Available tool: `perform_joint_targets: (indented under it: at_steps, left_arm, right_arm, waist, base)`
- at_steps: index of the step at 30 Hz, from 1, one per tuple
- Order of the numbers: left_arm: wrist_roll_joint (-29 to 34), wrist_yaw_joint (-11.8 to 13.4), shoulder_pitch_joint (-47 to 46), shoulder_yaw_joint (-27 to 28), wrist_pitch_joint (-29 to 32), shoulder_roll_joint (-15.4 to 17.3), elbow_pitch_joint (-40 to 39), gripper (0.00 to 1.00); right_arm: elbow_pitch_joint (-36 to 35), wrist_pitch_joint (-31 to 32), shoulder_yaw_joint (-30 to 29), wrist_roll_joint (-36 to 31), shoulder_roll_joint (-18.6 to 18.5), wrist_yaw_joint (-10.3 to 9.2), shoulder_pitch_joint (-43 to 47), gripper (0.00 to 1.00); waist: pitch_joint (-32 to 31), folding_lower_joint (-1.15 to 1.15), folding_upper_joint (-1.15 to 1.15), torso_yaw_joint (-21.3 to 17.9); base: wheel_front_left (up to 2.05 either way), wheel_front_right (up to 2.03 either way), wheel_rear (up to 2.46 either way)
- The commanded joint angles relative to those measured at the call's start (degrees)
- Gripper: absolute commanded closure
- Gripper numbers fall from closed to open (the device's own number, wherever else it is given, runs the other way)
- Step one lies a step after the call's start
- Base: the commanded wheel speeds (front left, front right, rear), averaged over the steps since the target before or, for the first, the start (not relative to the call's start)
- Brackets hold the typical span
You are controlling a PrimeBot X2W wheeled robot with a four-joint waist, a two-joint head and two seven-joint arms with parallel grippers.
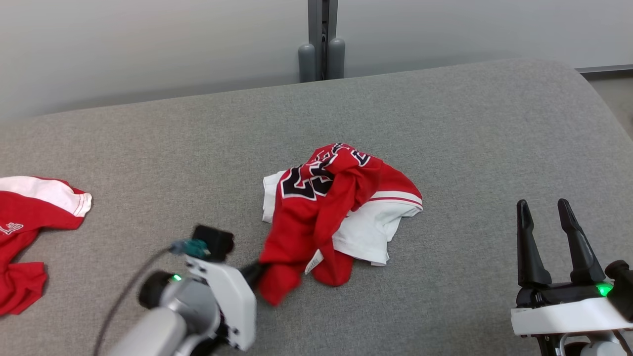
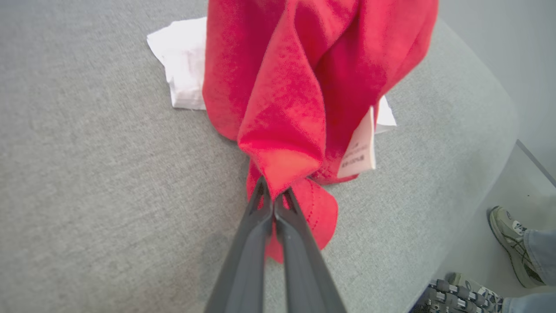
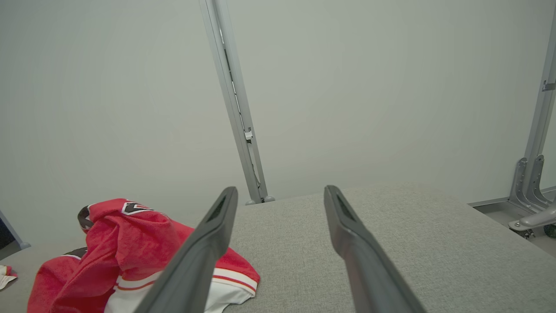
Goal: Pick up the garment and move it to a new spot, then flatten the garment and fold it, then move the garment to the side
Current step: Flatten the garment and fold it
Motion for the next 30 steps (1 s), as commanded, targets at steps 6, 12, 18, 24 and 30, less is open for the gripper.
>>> perform_joint_targets:
  at_steps: [6,12,18,24,30]
  left_arm:
    - [0.0,-2.0,-8.8,3.8,7.6,9.8,-1.7,1.00]
    - [0.3,-4.8,-17.6,5.6,10.9,16.1,4.4,1.00]
    - [1.5,-6.3,-23.2,3.8,7.6,18.9,12.1,1.00]
    - [0.3,-6.5,-26.8,-0.5,-0.3,19.1,19.0,0.00]
    - [-2.3,-6.5,-27.9,-4.9,-8.4,19.1,19.8,0.00]
  right_arm:
    - [-0.2,-0.3,-0.2,0.4,-0.2,0.11,-1.1,0.00]
    - [-0.3,-0.3,-0.3,0.6,0.1,0.11,-2.7,0.00]
    - [0.0,-0.3,-0.2,0.8,0.5,0.11,-3.8,0.00]
    - [0.5,-0.3,-0.1,0.7,0.8,0.11,-4.0,0.00]
    - [1.1,-0.3,0.1,0.4,0.5,0.11,-3.2,0.00]
  waist:
    - [1.5,0.00,0.00,-1.1]
    - [4.3,0.00,0.00,-3.4]
    - [6.2,0.00,0.00,-5.4]
    - [6.4,0.00,0.00,-6.0]
    - [3.9,0.00,0.00,-3.5]
  base:
    - [0.00,0.00,0.00]
    - [0.00,0.00,0.00]
    - [0.00,0.00,0.00]
    - [0.00,0.00,0.00]
    - [0.00,0.00,0.00]
